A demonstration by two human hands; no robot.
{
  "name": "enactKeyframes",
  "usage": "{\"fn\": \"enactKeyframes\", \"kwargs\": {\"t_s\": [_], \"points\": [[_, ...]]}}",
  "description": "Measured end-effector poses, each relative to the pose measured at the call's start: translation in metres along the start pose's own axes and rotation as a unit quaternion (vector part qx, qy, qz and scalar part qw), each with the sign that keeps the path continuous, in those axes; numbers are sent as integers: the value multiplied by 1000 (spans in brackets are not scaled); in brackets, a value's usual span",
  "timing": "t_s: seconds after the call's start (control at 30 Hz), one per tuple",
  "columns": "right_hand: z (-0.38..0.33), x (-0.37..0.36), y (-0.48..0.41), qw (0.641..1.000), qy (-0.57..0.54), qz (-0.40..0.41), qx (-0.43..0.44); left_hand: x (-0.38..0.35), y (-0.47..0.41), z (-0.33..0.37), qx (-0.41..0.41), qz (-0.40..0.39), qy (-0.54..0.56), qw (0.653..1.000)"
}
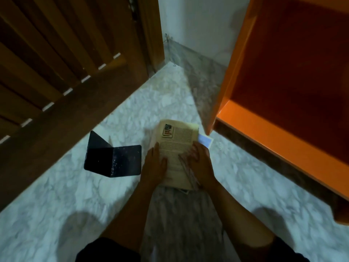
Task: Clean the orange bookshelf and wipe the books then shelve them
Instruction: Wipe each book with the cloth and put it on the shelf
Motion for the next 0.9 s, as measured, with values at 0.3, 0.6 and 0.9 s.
{"fn": "enactKeyframes", "kwargs": {"t_s": [0.3,0.6,0.9], "points": [[20,-13,12,999,-12,-5,-32,-2,6,-8,12,18,77,997],[41,2,27,998,-2,-17,-66,-1,21,-20,45,16,237,970],[18,27,40,992,-116,-38,-42,-11,45,-8,45,40,278,959]]}}
Point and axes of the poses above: each hand's wrist, its own y-axis away from the middle knuckle, its own x-axis out of the back of the hand, z = x × y, the point moved 7 cm from there along -y, towards the middle knuckle, and after that the axes turned 8 degrees about y, right-handed, at the moved point
